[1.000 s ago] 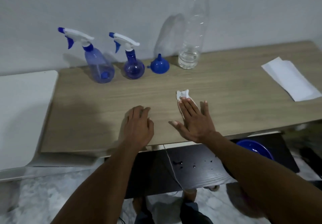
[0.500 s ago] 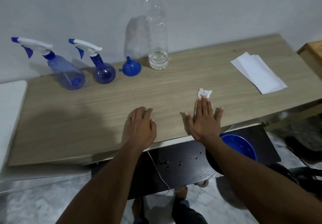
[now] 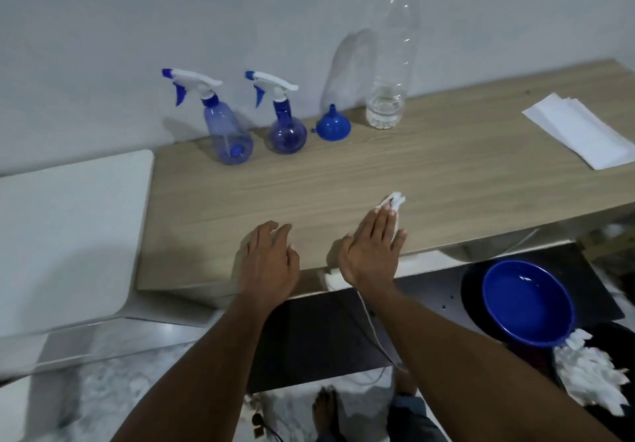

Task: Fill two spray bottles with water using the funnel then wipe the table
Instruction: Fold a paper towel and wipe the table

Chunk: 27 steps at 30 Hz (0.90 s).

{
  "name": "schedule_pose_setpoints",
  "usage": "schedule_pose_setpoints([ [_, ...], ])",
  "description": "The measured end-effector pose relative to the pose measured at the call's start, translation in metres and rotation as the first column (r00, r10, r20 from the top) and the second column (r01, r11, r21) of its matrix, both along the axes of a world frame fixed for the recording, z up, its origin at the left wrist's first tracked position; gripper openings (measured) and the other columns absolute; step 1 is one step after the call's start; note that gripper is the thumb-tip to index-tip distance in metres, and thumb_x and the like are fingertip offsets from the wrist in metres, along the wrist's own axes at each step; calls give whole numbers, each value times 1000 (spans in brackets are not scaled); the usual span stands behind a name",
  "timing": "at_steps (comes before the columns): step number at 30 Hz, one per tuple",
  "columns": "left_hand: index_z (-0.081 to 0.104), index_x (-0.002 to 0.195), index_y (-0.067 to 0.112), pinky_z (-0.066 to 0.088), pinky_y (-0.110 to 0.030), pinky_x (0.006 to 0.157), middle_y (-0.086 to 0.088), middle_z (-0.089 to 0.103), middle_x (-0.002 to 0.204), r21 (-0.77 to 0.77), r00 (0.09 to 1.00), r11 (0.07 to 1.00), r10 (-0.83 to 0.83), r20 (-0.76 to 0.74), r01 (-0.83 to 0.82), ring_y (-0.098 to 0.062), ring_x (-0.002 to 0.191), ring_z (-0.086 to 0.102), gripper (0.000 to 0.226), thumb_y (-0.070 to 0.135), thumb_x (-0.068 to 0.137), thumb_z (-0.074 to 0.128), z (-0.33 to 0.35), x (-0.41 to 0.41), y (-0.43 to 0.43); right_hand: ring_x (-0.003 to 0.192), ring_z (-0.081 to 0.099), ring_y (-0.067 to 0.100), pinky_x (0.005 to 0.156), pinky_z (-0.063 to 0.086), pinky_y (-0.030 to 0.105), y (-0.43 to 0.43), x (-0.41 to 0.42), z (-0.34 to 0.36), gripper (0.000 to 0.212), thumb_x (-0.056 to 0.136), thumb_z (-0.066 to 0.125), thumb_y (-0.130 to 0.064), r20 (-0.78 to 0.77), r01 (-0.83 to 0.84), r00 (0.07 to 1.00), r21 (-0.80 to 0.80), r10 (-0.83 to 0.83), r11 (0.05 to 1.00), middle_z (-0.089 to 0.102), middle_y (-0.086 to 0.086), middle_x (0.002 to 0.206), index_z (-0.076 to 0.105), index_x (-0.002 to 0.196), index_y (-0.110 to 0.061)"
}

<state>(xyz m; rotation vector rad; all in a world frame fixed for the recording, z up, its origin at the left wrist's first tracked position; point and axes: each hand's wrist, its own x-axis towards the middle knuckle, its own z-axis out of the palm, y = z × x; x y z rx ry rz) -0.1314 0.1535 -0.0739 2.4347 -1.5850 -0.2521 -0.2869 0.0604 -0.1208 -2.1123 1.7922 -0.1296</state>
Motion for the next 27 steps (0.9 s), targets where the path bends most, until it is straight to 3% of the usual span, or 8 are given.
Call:
schedule_pose_setpoints([
  [3,53,138,16,40,-47,108,-13,51,139,5,999,999,38,25,-38,-30,131,45,47,26,93,47,1,34,34,155,-5,30,122,-4,54,21,36,4,76,96,31,-37,-1,-107,994,-5,107,994,2,16,167,7,158,0],
  [6,52,138,14,42,-48,107,-14,51,138,12,997,997,71,39,-72,-31,129,46,47,25,92,48,0,62,62,153,12,32,120,16,52,33,62,13,74,95,40,-36,-45,-220,975,-21,219,975,14,16,166,19,157,-3],
  [9,51,138,15,41,-48,108,-14,50,139,16,993,994,111,31,-111,-31,130,45,46,26,94,48,0,79,80,142,31,33,107,36,44,38,84,24,63,94,46,-25,-97,-335,938,-15,332,942,23,15,162,32,152,-4],
  [12,50,139,15,41,-48,108,-13,49,139,-5,994,994,105,19,-105,-31,130,45,47,26,94,49,2,85,85,135,37,34,96,42,40,44,93,30,45,96,47,-9,-161,-442,889,-54,429,895,36,15,153,47,141,-5],
  [17,50,140,15,39,-45,107,-13,47,140,-49,998,997,56,4,-56,-30,131,44,49,25,92,52,13,81,74,112,57,31,82,47,35,50,79,34,29,93,55,-5,21,-545,837,-44,546,837,59,12,120,68,119,-6],
  [22,42,146,21,35,-42,109,-7,38,149,-42,999,999,34,-7,-34,-25,138,36,51,30,96,48,34,79,58,88,65,19,67,46,12,23,68,70,18,88,62,-3,435,-404,858,243,273,882,71,4,92,75,97,-11],
  [25,42,146,20,39,-41,103,-6,39,148,-75,1000,997,0,16,1,-24,136,38,50,30,97,48,55,73,42,84,64,18,73,50,23,-4,54,108,22,84,60,6,540,-312,835,312,102,897,69,5,87,71,86,-13],
  [27,43,145,20,42,-42,98,-6,41,145,-107,999,994,-36,19,38,-25,133,41,50,29,96,49,68,67,27,79,62,17,67,50,24,-19,41,133,20,87,58,5,529,-259,847,320,55,911,67,3,83,72,90,-10],
])
